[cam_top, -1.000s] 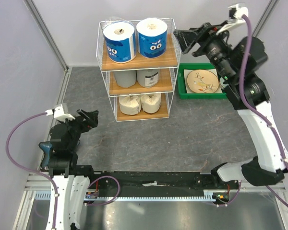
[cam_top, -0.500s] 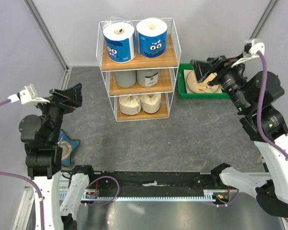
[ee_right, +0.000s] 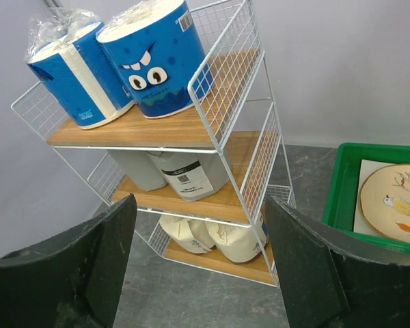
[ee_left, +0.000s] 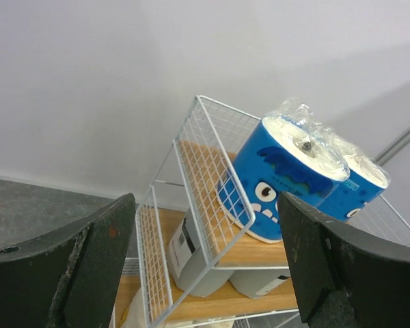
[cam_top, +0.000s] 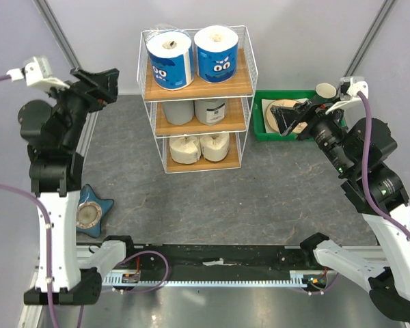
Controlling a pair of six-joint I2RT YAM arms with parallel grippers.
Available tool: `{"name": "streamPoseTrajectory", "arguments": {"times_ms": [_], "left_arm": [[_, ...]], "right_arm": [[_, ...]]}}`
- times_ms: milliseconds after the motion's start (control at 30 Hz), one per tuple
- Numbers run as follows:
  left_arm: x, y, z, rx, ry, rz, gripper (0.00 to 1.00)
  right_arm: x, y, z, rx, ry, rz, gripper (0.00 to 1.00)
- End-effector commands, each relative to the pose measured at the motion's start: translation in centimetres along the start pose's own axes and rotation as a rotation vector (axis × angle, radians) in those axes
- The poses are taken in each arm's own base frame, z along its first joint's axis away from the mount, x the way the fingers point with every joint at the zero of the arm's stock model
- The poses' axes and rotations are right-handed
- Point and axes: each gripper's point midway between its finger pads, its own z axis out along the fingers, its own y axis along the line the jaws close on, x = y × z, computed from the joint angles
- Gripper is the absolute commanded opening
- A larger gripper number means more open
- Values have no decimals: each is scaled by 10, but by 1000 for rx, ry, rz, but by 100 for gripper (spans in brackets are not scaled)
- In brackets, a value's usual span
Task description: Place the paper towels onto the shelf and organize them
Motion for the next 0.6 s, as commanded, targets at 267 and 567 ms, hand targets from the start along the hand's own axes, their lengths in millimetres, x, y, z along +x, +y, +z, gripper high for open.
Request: {"name": "streamPoseTrajectory", "arguments": {"times_ms": [267,567], "left_arm": [[-4,-32,44,7,-16,187,92],[1,-25,58,-48,-14,228,92]], "right_arm": [[1,-8,-9,37,-6,1,84],[2,-10,-10,46,0,-7,85]]}}
